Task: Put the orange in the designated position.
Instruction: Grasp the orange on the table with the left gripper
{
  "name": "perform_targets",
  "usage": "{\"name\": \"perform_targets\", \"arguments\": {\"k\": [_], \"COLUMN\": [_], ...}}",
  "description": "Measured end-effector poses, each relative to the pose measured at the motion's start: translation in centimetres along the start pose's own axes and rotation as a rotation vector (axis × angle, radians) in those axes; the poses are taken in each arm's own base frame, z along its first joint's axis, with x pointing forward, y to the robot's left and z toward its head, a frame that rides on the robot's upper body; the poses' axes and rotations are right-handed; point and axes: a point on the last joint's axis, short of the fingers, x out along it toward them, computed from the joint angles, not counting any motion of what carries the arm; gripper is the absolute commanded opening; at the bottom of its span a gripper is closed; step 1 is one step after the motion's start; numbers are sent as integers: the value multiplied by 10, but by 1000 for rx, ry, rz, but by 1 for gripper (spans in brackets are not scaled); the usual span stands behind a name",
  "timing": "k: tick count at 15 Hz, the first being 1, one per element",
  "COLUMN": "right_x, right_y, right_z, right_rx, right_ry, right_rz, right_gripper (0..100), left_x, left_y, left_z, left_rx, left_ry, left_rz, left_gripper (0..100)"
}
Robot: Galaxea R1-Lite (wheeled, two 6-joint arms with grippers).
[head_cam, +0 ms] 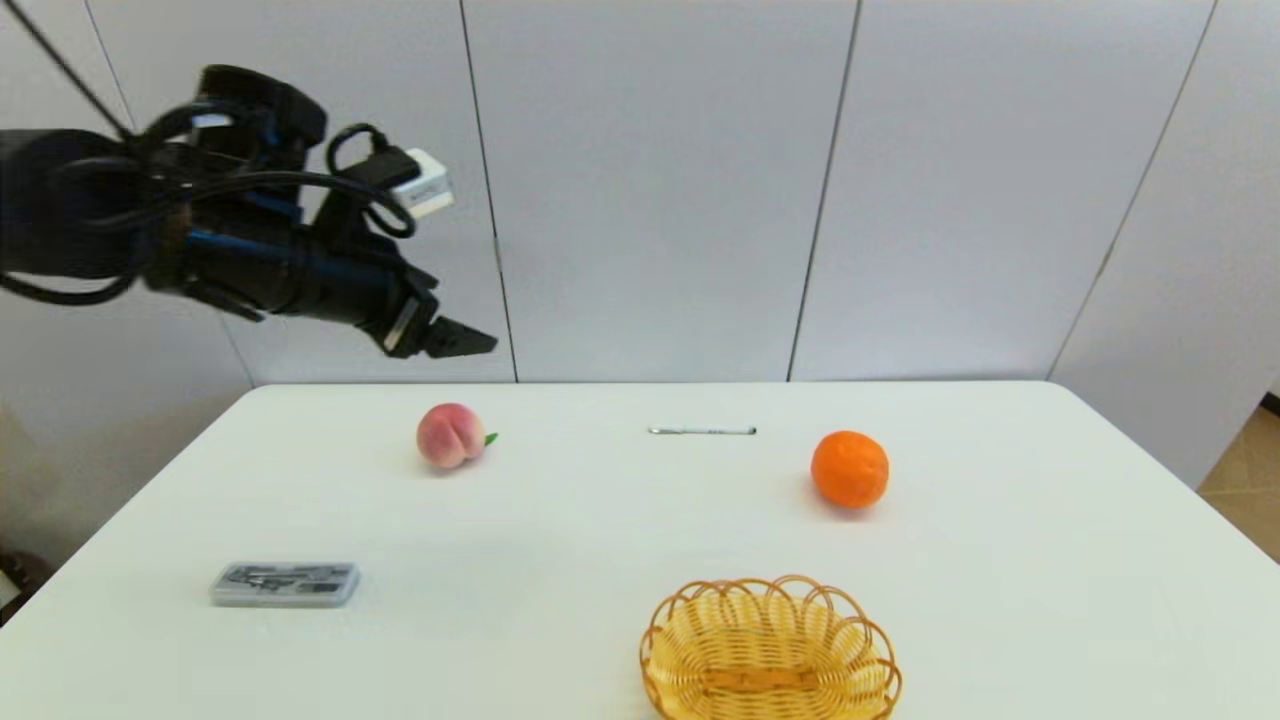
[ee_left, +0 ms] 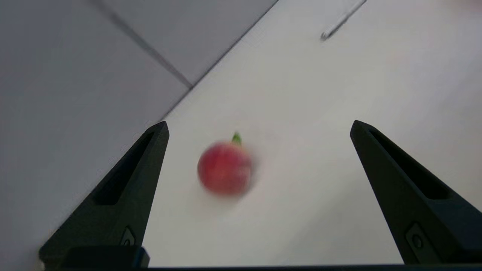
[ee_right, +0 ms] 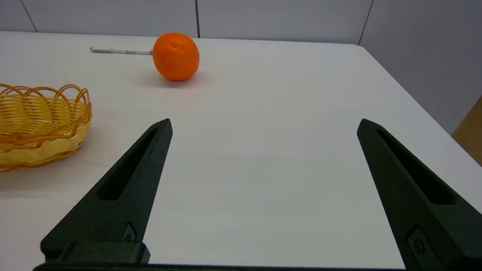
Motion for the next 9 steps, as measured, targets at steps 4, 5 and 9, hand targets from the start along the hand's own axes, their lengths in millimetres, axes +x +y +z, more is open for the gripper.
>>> {"name": "perform_targets", "arguments": {"k": [4, 5, 9], "right_x": [0, 0, 0], "right_y": [0, 0, 0], "right_z": [0, 0, 0], "right_rx": [0, 0, 0], "right_ry": [0, 0, 0], "right_rz": [0, 0, 0], "right_gripper": [100, 100, 100], "left_x": [102, 127, 196], "left_y": [-6, -17, -70], "left_z": [27, 28, 34], "left_rx": [56, 59, 43], "left_ry": [-71, -88, -192], "left_rz": [-132, -175, -287], "left_gripper": [100, 100, 100]}}
